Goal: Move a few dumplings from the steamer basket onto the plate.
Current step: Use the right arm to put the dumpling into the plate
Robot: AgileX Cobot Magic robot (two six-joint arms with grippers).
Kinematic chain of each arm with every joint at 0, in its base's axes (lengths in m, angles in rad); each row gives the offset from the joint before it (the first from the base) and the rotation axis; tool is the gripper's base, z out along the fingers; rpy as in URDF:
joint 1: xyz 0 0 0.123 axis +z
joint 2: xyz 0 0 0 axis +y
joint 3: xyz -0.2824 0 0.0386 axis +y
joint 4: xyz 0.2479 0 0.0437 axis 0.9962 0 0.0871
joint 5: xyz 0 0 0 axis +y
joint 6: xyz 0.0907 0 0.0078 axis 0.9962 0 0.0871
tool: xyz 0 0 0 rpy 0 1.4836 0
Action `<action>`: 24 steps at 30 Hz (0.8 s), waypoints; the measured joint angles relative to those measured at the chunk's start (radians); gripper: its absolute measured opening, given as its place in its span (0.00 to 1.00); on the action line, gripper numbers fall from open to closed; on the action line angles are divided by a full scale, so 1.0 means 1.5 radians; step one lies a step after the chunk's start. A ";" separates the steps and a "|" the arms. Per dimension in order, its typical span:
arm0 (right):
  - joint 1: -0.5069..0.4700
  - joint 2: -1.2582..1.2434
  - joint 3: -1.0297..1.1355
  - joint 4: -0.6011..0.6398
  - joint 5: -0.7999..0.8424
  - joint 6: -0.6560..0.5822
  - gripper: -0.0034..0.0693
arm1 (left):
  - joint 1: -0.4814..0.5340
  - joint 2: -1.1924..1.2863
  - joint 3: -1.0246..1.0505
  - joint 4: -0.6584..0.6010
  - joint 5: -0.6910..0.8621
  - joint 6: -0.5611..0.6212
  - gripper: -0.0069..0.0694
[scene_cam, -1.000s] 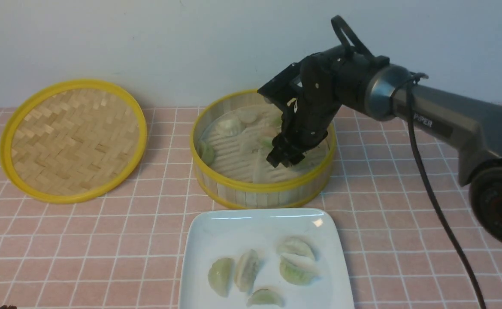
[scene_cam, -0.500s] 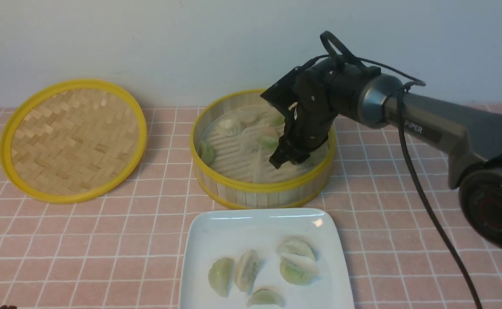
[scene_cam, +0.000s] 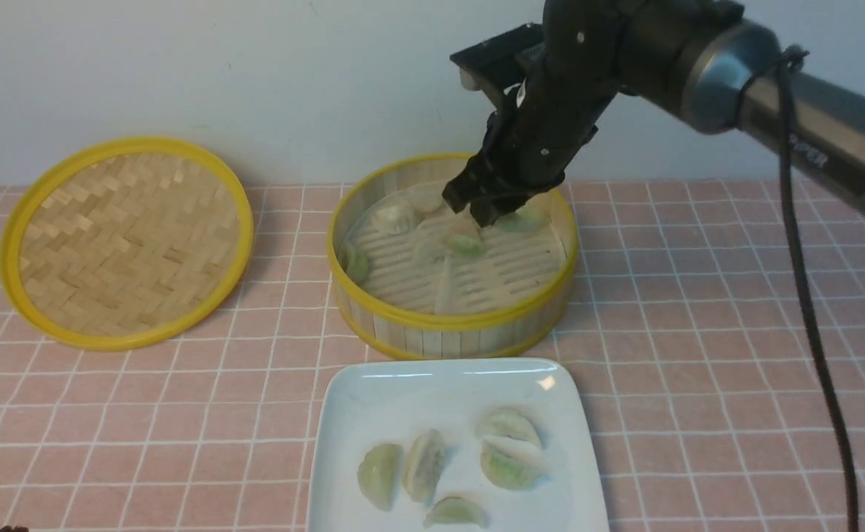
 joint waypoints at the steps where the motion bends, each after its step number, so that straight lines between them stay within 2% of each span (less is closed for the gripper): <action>1: 0.000 -0.013 0.011 0.014 0.002 -0.001 0.31 | 0.000 0.000 0.000 0.000 0.000 0.000 0.08; 9: 0.001 -0.118 0.235 0.178 0.009 -0.019 0.31 | 0.000 0.000 0.000 0.000 0.000 0.000 0.08; 16: 0.038 -0.099 0.329 0.192 -0.001 -0.021 0.32 | 0.000 0.000 0.000 0.000 0.000 0.000 0.08; 20: 0.063 -0.088 0.331 0.197 -0.012 -0.038 0.42 | 0.000 0.000 0.000 0.000 0.000 0.000 0.08; 21: 0.070 -0.087 0.331 0.197 -0.014 -0.043 0.51 | 0.000 0.000 0.000 0.000 0.000 0.000 0.08; 24: 0.071 -0.087 0.320 0.191 -0.016 -0.044 0.67 | 0.000 0.000 0.000 0.000 0.000 0.000 0.08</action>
